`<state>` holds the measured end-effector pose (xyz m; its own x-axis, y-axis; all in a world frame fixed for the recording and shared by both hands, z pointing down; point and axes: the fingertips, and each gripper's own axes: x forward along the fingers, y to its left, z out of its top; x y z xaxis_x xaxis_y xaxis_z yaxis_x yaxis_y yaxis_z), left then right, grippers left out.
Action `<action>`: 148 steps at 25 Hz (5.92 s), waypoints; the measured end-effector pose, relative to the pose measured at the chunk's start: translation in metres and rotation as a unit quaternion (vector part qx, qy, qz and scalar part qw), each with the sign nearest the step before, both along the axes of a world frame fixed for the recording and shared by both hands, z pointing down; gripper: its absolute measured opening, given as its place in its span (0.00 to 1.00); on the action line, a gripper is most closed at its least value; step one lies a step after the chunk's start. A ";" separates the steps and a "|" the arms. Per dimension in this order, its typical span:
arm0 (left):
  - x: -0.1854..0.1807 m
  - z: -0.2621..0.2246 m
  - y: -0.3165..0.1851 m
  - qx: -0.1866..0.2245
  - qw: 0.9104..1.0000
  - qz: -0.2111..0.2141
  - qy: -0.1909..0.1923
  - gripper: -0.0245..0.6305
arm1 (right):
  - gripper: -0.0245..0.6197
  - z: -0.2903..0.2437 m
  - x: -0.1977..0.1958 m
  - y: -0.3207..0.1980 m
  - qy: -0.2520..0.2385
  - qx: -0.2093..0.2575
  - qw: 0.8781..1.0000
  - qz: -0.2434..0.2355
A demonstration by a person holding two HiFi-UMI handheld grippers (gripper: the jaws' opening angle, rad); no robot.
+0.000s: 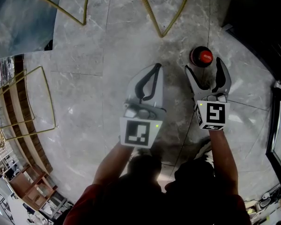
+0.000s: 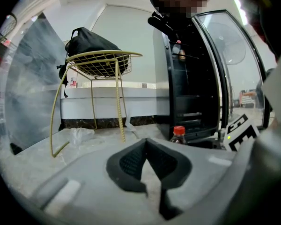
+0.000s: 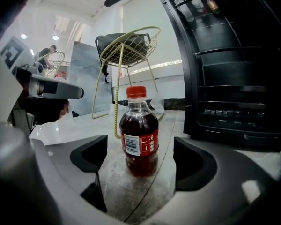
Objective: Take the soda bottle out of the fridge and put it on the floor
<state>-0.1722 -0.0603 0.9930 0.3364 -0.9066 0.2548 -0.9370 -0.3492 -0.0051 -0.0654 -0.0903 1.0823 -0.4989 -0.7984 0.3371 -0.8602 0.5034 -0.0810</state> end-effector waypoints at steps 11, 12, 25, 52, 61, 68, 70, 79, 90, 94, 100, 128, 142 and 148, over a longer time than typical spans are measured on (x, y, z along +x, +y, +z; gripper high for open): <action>-0.011 -0.022 0.004 0.001 1.000 -0.016 0.002 0.04 | 0.70 -0.038 0.008 0.015 0.011 0.049 0.999 -0.006; -0.011 -0.028 0.004 -0.001 1.000 -0.013 0.003 0.04 | 0.70 -0.048 0.007 0.017 0.013 0.057 0.998 -0.007; -0.007 -0.171 -0.010 -0.005 1.000 -0.013 -0.008 0.04 | 0.70 -0.201 0.034 0.029 0.032 0.039 0.999 0.006; 0.024 -0.672 0.025 0.005 0.999 -0.026 0.019 0.04 | 0.70 -0.714 0.081 0.067 -0.017 0.040 0.995 0.087; 0.054 -0.807 0.049 0.028 0.999 -0.008 0.028 0.04 | 0.70 -0.837 0.109 0.091 -0.030 0.040 0.992 0.113; 0.065 -0.879 0.063 0.070 0.997 0.010 0.031 0.04 | 0.70 -0.916 0.114 0.105 -0.037 0.055 0.991 0.113; 0.072 -0.892 0.065 0.085 0.996 0.018 0.022 0.04 | 0.70 -0.938 0.122 0.107 -0.039 0.073 0.989 0.120; 0.082 -0.934 0.063 0.122 0.991 0.041 0.026 0.04 | 0.70 -0.982 0.137 0.110 -0.027 0.118 0.983 0.141; 0.082 -0.934 0.058 0.120 0.992 0.040 0.021 0.04 | 0.69 -0.984 0.139 0.105 -0.010 0.130 0.982 0.136; 0.084 -0.936 0.058 0.123 0.991 0.044 0.018 0.04 | 0.69 -0.985 0.140 0.106 -0.010 0.127 0.982 0.138; 0.091 -0.940 0.060 0.132 0.990 0.053 0.007 0.04 | 0.69 -0.988 0.140 0.109 -0.011 0.129 0.983 0.133; 0.100 -0.937 0.061 0.131 0.990 0.059 0.009 0.04 | 0.04 -0.984 0.158 0.110 0.000 0.110 0.981 0.161; 0.099 -0.932 0.064 0.122 0.991 0.058 0.007 0.04 | 0.04 -0.984 0.157 0.112 0.006 0.108 0.982 0.153; 0.101 -0.930 0.067 0.125 0.990 0.065 0.004 0.04 | 0.04 -0.983 0.159 0.115 0.009 0.107 0.982 0.156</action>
<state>-0.0717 0.0066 0.0630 0.4557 -0.8898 0.0244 -0.8845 -0.4557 -0.0994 0.0938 0.0251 0.0993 -0.2135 -0.9650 0.1525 -0.9758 0.2183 0.0148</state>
